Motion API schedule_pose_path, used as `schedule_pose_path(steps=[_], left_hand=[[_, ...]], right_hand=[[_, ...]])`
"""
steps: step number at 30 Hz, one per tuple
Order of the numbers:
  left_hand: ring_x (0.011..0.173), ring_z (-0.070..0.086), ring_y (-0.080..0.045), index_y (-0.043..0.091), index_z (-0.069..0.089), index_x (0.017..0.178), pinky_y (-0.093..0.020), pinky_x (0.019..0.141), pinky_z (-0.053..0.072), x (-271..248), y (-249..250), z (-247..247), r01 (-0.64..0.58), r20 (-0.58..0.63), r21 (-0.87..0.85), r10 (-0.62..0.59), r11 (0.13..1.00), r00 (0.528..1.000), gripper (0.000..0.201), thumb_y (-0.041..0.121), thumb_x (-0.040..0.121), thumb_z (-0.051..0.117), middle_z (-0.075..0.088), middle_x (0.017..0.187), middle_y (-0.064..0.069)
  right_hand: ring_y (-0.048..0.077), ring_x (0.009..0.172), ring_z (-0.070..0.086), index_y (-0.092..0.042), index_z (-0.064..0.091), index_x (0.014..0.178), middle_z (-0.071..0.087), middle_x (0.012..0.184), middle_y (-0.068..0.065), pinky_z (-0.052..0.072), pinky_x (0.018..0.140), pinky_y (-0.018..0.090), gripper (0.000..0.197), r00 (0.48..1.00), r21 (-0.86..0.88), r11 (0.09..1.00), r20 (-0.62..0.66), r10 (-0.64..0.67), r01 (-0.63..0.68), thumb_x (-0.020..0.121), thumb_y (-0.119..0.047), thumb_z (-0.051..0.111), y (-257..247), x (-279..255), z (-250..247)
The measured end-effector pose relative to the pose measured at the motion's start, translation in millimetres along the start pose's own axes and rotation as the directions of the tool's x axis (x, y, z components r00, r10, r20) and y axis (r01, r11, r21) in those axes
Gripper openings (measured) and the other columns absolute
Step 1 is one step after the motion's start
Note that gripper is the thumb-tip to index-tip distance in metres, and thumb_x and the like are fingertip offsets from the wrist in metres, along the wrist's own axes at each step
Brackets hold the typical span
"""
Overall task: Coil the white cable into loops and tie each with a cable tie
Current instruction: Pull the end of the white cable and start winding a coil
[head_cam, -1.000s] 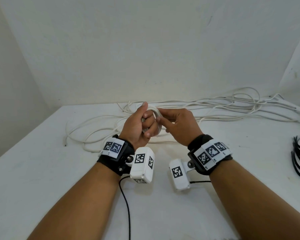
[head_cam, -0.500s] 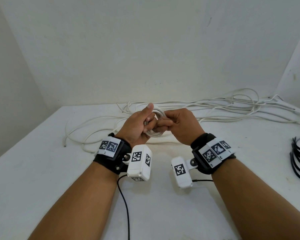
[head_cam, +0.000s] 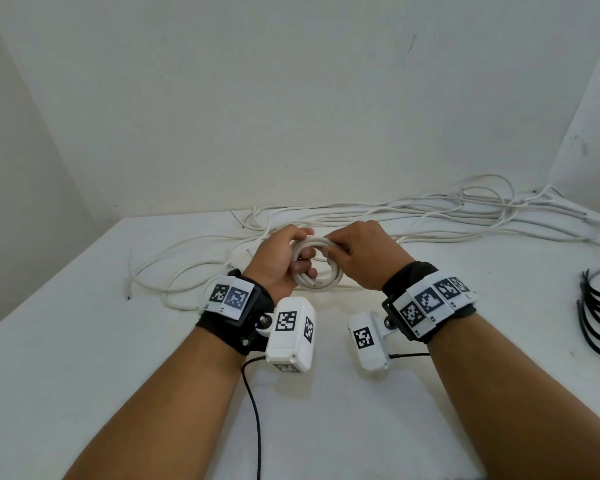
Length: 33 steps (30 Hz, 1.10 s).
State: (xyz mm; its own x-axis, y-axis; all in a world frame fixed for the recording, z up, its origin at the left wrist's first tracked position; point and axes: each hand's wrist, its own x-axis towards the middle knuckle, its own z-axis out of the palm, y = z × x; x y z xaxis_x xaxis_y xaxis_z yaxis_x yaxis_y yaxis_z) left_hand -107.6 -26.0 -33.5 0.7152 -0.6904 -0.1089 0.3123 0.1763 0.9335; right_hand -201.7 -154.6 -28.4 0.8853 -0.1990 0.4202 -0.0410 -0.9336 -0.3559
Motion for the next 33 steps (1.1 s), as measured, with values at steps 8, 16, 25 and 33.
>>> schedule_pose_path(steps=[8, 16, 25, 33], left_hand=[[0.038, 0.021, -0.01, 0.013, 0.057, 0.074, -0.021, 0.038, 0.024, 0.4, -4.7, 6.7, -0.145, -0.132, 0.04, 0.149, 0.989, 0.98, 0.02, 0.019, 0.093, 0.057, 0.025, 0.046, 0.005], [0.044, 0.041, -0.014, 0.007, 0.073, 0.094, -0.031, 0.059, 0.042, 1.2, 2.2, -5.8, -0.085, 0.108, 0.33, 0.052, 0.94, 0.993, 0.03, 0.017, 0.097, 0.045, 0.045, 0.049, 0.001], [0.04, 0.037, -0.012, 0.006, 0.06, 0.072, -0.024, 0.042, 0.041, 7.3, -6.4, 20.3, -0.22, -0.053, 0.497, 0.282, 0.839, 0.958, 0.029, 0.027, 0.09, 0.064, 0.04, 0.046, 0.004], [0.04, 0.035, -0.011, 0.009, 0.061, 0.066, -0.024, 0.044, 0.042, 14.1, -22.2, 67.2, -0.234, 0.092, 0.462, 0.216, 0.855, 0.972, 0.035, 0.036, 0.085, 0.071, 0.042, 0.044, 0.005]], right_hand=[[0.02, 0.068, 0.054, -0.011, 0.054, 0.082, 0.057, 0.073, 0.002, 0.045, 0.067, 0.036, 0.034, 0.98, 0.074, 0.99, 0.166, 0.106, -0.119, 0.102, -0.035, 0.042, -10.8, -0.9, 3.5], [0.022, 0.076, 0.05, -0.012, 0.046, 0.088, 0.05, 0.08, -0.001, 0.042, 0.073, 0.036, 0.027, 0.927, -0.085, 0.99, 0.348, 0.136, -0.113, 0.105, -0.03, 0.036, -12.6, -6.8, -8.8], [0.022, 0.078, 0.053, -0.018, 0.048, 0.085, 0.052, 0.079, -0.003, 0.043, 0.073, 0.036, 0.026, 0.942, -0.106, 0.988, 0.305, 0.138, -0.11, 0.103, -0.034, 0.038, -16.3, -6.4, -20.9], [0.021, 0.089, 0.057, -0.015, 0.059, 0.1, 0.058, 0.091, -0.001, 0.047, 0.081, 0.037, 0.033, 0.92, -0.236, 0.949, 0.279, 0.274, -0.211, 0.105, -0.034, 0.032, 6.6, -35.7, -53.7]])
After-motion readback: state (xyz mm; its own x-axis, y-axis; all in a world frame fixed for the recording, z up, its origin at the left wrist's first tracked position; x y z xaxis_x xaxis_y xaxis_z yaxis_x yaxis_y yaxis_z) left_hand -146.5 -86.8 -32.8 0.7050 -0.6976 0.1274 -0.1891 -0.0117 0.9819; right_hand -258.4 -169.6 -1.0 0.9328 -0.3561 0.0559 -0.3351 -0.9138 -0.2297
